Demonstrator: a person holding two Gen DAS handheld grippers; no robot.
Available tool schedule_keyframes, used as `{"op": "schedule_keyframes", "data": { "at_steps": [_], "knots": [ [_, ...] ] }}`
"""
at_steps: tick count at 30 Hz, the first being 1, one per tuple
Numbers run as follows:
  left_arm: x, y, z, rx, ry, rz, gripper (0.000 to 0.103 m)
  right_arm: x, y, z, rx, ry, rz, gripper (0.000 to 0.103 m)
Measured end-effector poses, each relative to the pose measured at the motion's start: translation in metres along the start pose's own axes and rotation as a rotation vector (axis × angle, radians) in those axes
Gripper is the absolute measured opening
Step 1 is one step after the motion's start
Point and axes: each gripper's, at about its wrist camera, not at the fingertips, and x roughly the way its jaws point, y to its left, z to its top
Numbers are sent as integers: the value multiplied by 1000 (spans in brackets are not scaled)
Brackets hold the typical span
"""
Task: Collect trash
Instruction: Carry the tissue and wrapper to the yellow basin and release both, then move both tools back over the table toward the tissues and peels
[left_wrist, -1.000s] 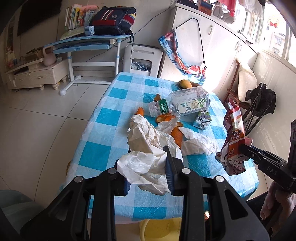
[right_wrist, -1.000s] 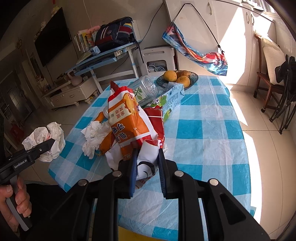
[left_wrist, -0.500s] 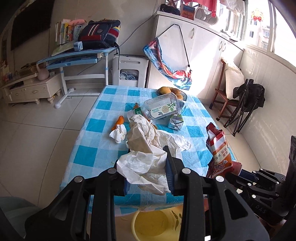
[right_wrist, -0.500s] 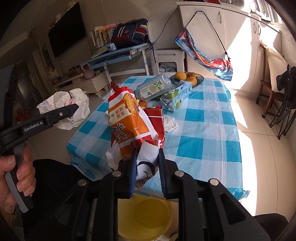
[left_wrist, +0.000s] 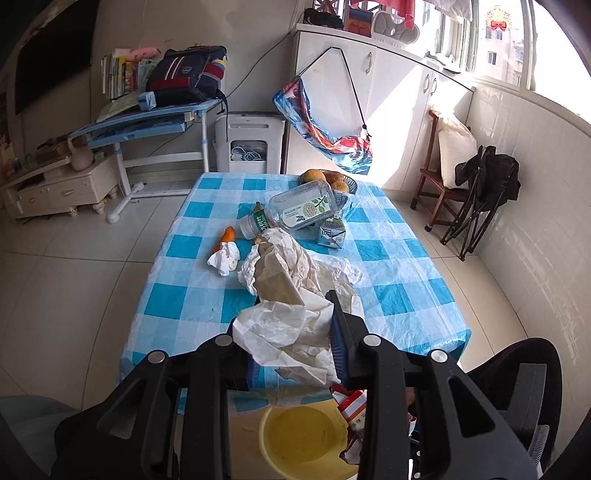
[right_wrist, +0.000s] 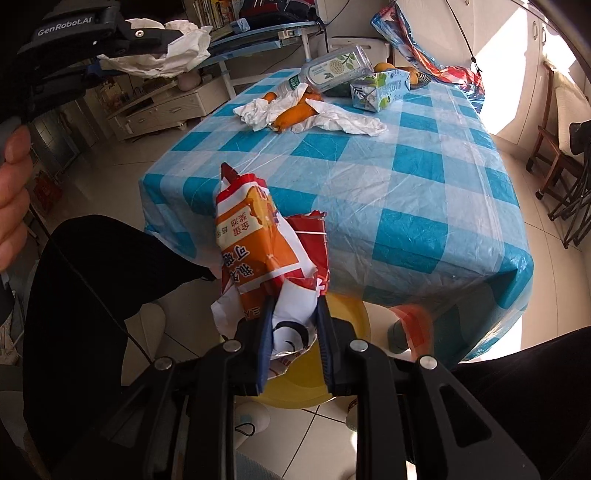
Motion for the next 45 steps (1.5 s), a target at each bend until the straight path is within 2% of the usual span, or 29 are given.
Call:
{"op": "schedule_keyframes", "data": {
  "at_steps": [5, 10, 15, 19, 23, 27, 31, 36, 39, 43, 45],
  "knots": [
    [-5, -4, -3, 11, 0, -2, 30, 15, 1, -4, -1, 51, -12, 29],
    [-10, -8, -5, 20, 2, -2, 30, 10, -3, -5, 28, 20, -11, 36],
    [-14, -12, -11, 29, 12, -4, 30, -6, -6, -4, 58, -64, -8, 47],
    [-12, -18, -19, 38, 36, -17, 30, -26, -12, -1, 98, -188, -21, 59],
    [-4, -26, -36, 49, 88, -42, 31, -46, -21, -1, 142, -313, -52, 66],
    [10, -33, -62, 47, 163, -60, 31, -60, -32, -1, 192, -392, -84, 72],
    [26, -39, -88, 47, 245, -78, 31, -66, -41, 0, 239, -433, -90, 72],
    [48, -44, -117, 36, 347, -92, 34, -68, -46, -3, 258, -439, -91, 73],
    [51, -47, -122, 37, 366, -85, 41, -68, -47, -4, 254, -443, -91, 75],
    [47, -46, -118, 40, 349, -65, 52, -68, -46, -5, 252, -444, -93, 75],
    [46, -44, -116, 38, 342, -57, 53, -68, -45, -6, 248, -442, -93, 75]
  ]
}}
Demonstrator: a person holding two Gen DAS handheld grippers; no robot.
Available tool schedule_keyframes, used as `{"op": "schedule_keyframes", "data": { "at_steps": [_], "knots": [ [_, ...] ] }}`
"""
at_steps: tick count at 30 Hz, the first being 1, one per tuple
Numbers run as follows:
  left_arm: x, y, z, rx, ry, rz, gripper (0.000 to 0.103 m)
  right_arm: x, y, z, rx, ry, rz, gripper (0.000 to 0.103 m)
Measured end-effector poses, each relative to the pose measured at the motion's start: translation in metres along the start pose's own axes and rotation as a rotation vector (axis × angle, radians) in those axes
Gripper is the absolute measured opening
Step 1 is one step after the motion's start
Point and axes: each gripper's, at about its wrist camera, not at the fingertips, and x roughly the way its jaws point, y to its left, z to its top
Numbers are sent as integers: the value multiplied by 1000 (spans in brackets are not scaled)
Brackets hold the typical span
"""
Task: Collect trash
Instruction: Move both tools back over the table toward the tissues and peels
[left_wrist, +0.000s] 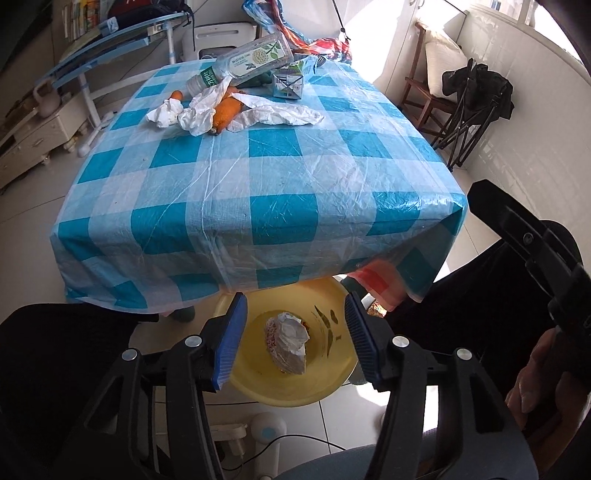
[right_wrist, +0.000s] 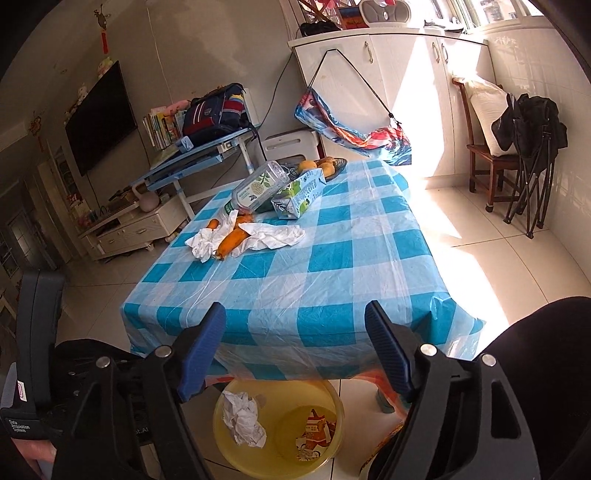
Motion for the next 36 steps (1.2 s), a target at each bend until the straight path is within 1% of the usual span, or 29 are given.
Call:
{"op": "schedule_keyframes", "data": {
  "at_steps": [4, 9, 15, 17, 19, 24, 31, 36],
  "knots": [
    [-3, 5, 3, -10, -14, 14, 55, 0, 1, 0, -3, 3, 1, 75],
    [-8, 6, 6, -8, -48, 52, 59, 4, 5, -1, -17, 17, 4, 75],
    [-14, 11, 13, -13, -99, 102, 66, 10, 11, 0, -43, 43, 6, 75],
    [-16, 16, 16, -22, -118, 119, 69, 14, 13, 1, -51, 57, 4, 75],
    [-17, 22, 21, -37, -134, 130, 71, 18, 14, 2, -55, 74, 5, 75],
    [-15, 40, 36, -80, -168, 158, 72, 33, 20, 8, -78, 103, 10, 75],
    [-6, 72, 62, -144, -204, 191, 73, 64, 32, 29, -138, 119, 25, 75],
    [8, 84, 83, -155, -217, 208, 73, 89, 35, 39, -161, 148, 23, 75]
  ]
}}
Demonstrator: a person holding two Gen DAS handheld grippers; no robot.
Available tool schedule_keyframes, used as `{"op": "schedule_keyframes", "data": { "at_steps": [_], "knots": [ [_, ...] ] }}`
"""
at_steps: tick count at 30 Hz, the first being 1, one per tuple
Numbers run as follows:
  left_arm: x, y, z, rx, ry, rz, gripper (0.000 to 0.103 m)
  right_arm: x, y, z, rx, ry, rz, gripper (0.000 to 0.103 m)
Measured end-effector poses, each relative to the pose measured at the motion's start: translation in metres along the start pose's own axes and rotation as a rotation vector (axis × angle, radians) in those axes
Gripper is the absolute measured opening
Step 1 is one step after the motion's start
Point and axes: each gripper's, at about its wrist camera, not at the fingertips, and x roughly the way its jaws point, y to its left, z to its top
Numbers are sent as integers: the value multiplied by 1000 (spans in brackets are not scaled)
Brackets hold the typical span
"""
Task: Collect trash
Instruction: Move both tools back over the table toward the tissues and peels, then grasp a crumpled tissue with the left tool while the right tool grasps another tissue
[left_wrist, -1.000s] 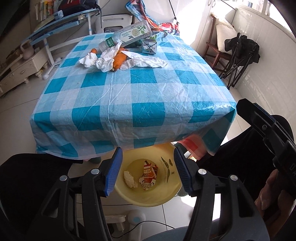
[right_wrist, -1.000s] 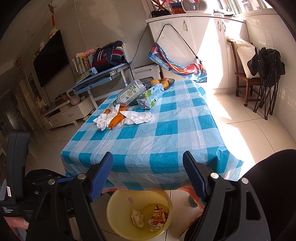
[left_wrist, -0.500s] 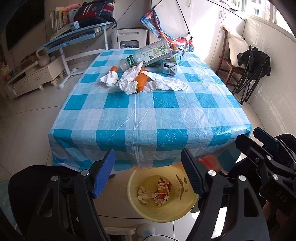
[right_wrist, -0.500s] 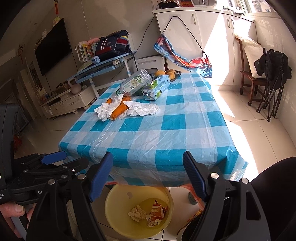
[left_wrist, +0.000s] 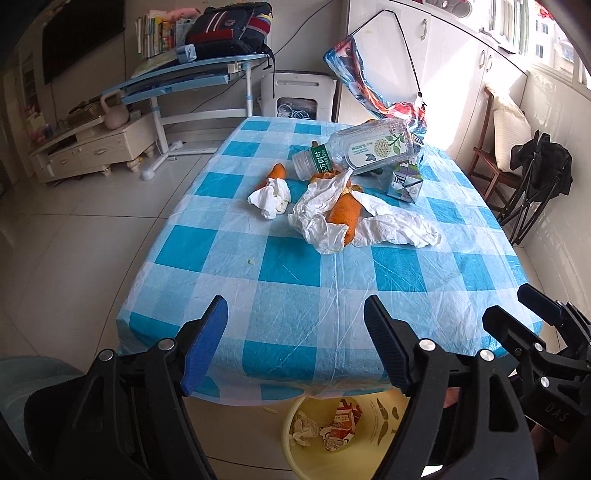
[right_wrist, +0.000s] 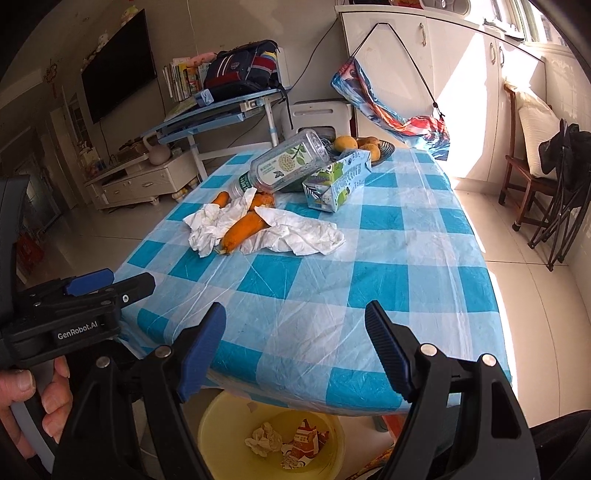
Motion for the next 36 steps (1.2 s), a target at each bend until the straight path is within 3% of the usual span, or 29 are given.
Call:
{"op": "schedule_keyframes", "data": {
  "at_steps": [22, 24, 29, 32, 36],
  "knots": [
    [99, 4, 49, -73, 22, -35, 72, 106, -7, 56, -100, 103, -20, 75],
    [104, 3, 50, -68, 32, -52, 63, 113, -7, 57, -105, 114, -16, 74],
    [110, 0, 49, -53, 39, -111, 19, 127, -8, 58, -94, 178, 15, 59],
    [108, -1, 49, -42, 36, -135, 16, 126, -8, 58, -95, 177, 17, 53],
    [93, 4, 46, -62, 4, -145, 18, 119, -8, 61, -83, 152, 30, 55]
  ]
}}
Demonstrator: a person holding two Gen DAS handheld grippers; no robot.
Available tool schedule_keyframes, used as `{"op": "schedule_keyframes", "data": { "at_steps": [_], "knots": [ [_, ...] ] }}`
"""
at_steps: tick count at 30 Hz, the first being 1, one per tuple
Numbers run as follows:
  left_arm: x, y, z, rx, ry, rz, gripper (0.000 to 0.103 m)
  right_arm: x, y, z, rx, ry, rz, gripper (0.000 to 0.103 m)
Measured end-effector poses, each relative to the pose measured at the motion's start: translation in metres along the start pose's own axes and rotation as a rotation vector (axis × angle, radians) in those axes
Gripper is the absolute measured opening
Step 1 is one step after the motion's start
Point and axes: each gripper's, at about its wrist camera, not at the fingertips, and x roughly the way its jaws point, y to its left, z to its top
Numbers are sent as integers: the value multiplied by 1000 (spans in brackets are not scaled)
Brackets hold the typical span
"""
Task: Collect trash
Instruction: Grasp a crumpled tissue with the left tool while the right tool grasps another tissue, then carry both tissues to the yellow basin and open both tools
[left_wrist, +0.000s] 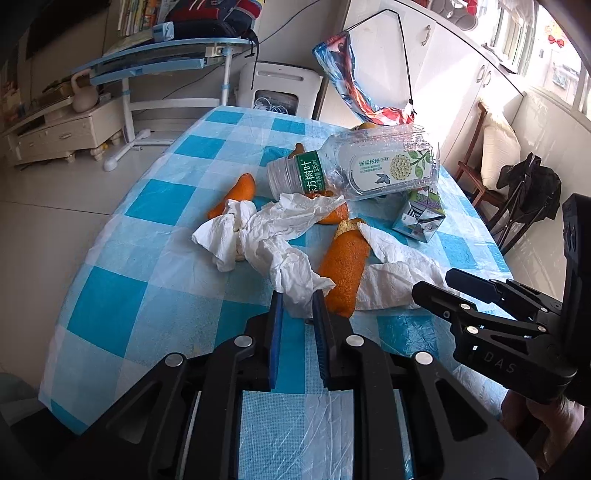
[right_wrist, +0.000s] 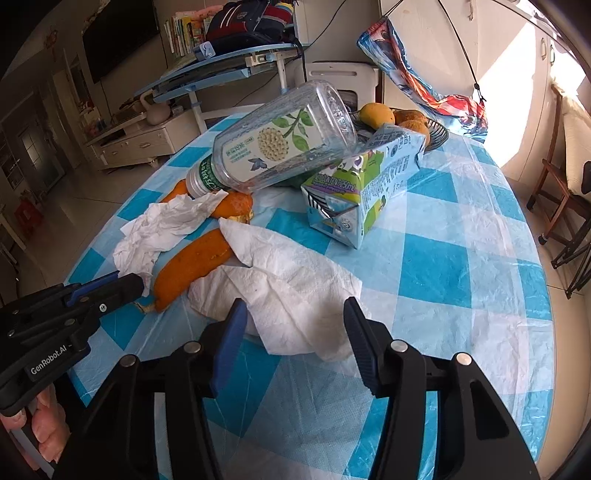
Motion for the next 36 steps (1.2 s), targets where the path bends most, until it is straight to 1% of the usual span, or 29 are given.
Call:
{"op": "schedule_keyframes", "data": {
  "at_steps": [2, 5, 7, 10, 11, 12, 13, 14, 15, 17, 21, 28, 36],
  "knots": [
    [-3, 5, 0, -17, -9, 14, 34, -1, 2, 3, -6, -9, -4, 59],
    [-1, 10, 4, -36, -6, 50, 38, 3, 6, 8, -19, -5, -15, 63],
    [-2, 14, 6, -53, -15, 64, 49, 8, 8, 11, -33, 9, -24, 63],
    [5, 13, 7, -40, -1, 57, 50, 20, 9, 10, -39, 56, -29, 62],
    [9, 13, 7, -38, 12, 41, 45, 20, 10, 8, -53, 42, -39, 56],
    [14, 13, 6, -40, 25, 23, 39, 19, 13, 7, -65, 42, -43, 40],
    [19, 14, 5, -46, 42, 6, 18, 18, 14, 7, -74, 43, -28, 31],
    [21, 15, 4, -56, 47, -14, 11, 17, 14, 6, -77, 46, -26, 18],
    [20, 16, 4, -65, 39, -26, 10, 16, 15, 6, -81, 48, -25, 15],
    [14, 16, 3, -65, 23, -41, 6, 11, 13, 2, -78, 46, -23, 13],
    [-7, 15, -1, -43, -4, -47, 6, -6, 6, -5, -44, 26, -12, 12],
    [-56, 15, -12, -25, -65, -39, 6, -46, 1, -21, 12, -25, 11, 12],
    [-95, -3, -31, 30, -79, -43, 6, -82, 6, -49, 36, -64, 36, 12]
  ]
}}
